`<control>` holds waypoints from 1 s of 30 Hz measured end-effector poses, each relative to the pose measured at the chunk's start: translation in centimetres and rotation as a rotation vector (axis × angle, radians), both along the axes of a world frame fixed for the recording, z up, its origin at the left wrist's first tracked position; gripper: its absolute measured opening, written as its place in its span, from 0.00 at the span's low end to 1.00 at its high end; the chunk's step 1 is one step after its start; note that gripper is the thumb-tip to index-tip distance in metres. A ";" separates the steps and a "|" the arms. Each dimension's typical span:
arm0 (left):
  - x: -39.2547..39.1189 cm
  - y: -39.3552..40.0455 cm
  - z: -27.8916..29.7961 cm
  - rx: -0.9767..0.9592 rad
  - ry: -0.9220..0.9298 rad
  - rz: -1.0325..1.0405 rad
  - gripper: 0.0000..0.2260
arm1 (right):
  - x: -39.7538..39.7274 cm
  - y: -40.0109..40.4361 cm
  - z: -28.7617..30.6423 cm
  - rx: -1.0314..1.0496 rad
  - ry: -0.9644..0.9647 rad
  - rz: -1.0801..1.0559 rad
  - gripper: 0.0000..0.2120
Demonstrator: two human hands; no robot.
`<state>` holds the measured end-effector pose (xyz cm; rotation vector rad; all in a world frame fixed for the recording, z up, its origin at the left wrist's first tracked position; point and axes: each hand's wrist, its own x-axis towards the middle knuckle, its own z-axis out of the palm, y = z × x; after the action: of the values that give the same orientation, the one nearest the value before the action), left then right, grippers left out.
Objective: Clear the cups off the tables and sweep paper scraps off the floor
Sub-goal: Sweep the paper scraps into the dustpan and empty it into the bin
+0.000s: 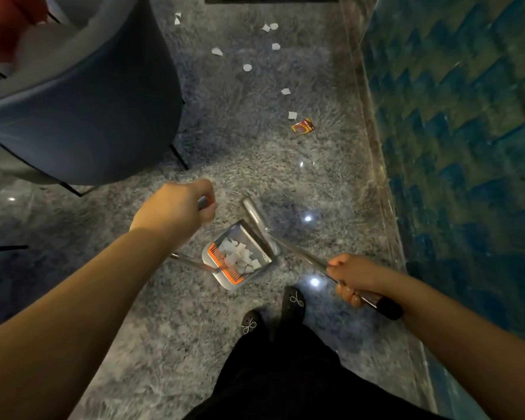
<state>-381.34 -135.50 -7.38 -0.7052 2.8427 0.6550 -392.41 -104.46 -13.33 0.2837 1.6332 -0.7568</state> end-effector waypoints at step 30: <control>-29.8 -3.1 4.5 -0.001 0.069 0.121 0.05 | -31.7 -3.2 3.3 0.000 0.233 -0.111 0.11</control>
<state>-411.15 -138.59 -2.84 -0.8776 2.8805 0.7090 -424.09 -107.68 -10.06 0.2964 1.8481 -0.9005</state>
